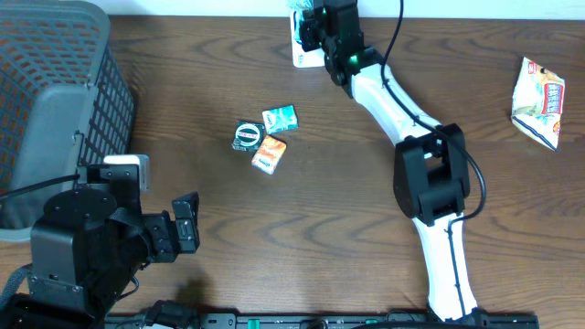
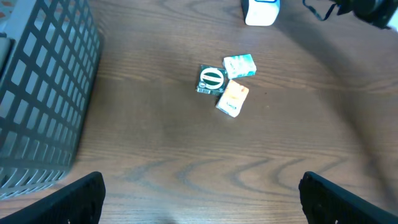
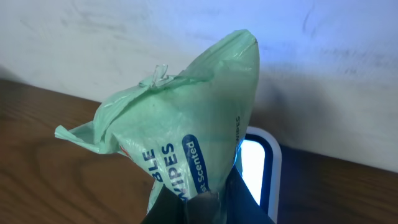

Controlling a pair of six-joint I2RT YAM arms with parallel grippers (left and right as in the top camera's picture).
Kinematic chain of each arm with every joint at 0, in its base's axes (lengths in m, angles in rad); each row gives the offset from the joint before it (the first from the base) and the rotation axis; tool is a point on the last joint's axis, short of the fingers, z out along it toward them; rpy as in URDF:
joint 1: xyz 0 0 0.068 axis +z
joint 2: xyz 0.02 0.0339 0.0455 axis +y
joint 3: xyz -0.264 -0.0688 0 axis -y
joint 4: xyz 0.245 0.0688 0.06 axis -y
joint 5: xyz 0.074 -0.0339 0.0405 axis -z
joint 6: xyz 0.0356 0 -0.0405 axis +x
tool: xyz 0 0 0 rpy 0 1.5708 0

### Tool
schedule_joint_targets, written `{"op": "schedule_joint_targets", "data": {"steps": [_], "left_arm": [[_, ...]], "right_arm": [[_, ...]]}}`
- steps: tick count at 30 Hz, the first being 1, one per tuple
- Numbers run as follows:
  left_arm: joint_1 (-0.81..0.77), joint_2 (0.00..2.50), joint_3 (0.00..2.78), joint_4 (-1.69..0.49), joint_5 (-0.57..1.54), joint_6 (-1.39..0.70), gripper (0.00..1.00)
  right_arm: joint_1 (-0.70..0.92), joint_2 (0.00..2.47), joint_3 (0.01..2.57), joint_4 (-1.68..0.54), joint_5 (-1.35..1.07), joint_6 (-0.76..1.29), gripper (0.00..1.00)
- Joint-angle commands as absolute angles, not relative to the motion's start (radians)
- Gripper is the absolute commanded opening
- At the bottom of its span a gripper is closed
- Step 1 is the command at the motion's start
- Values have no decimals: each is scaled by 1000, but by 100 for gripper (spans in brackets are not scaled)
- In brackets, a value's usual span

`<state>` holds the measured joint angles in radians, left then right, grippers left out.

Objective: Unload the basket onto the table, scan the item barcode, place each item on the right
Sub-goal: 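Hold the wipes pack's barcode up to the white scanner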

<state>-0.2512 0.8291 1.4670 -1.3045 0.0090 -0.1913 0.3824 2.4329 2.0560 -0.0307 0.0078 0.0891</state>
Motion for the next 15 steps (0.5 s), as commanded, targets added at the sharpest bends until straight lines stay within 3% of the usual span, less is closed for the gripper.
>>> {"op": "schedule_joint_targets", "data": {"steps": [1, 15], "left_arm": [[-248, 828, 1476, -1306, 7, -204, 98], [-248, 828, 1476, -1306, 7, -204, 98]], "right_arm": [[384, 2458, 2074, -6, 39, 73, 1], [323, 2409, 2074, -89, 54, 73, 1]]}}
